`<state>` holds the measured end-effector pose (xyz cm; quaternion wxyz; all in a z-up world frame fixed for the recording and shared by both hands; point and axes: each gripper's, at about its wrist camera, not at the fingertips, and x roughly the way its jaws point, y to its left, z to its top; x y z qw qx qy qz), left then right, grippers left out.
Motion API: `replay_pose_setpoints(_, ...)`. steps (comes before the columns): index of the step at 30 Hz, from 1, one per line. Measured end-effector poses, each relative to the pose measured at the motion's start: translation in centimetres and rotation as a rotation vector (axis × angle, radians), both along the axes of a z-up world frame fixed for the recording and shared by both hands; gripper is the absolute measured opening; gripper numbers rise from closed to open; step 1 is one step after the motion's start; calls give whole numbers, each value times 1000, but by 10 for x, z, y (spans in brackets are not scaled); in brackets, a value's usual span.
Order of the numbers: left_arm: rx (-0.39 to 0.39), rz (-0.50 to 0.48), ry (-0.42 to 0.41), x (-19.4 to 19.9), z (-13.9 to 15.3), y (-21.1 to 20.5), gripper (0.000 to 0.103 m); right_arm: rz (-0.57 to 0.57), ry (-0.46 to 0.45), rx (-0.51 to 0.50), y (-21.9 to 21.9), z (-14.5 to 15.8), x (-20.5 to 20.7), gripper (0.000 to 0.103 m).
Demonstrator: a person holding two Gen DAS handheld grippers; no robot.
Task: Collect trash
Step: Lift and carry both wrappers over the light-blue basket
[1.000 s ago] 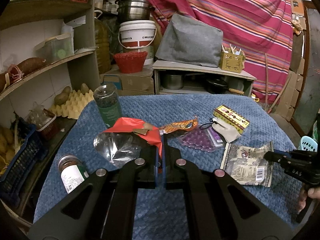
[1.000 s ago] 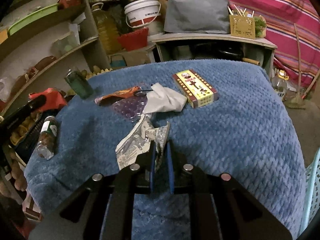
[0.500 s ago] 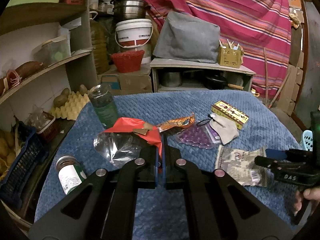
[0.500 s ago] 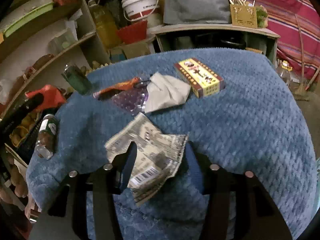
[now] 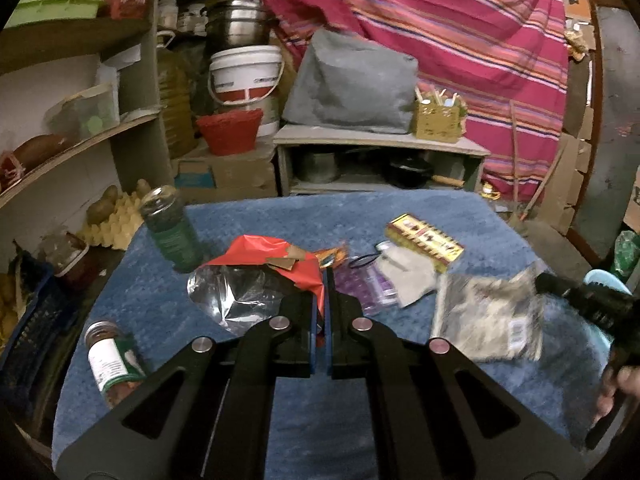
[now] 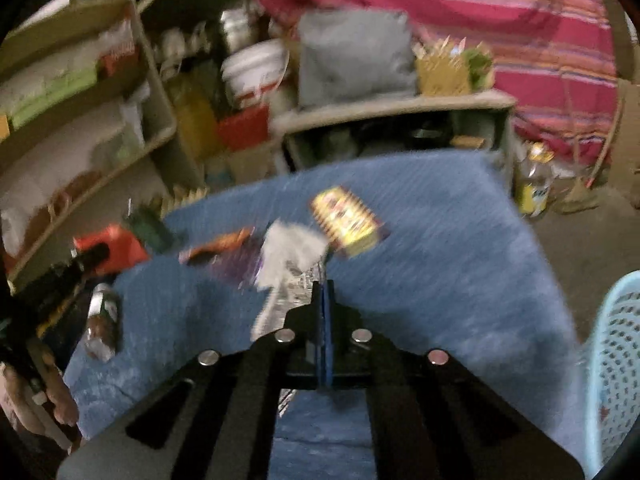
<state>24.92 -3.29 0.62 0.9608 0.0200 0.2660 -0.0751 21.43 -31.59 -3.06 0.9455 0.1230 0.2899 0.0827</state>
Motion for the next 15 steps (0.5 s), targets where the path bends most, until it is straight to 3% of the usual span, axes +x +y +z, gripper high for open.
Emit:
replay_pose_setpoints(7, -23, -100, -26, -6, 11, -54, 1, -156, -122, -45, -76, 39, -47, 1)
replay_pose_setpoints(15, 12, -263, -51, -23, 13, -157, 1, -327, -155, -128, -162, 52, -99, 1)
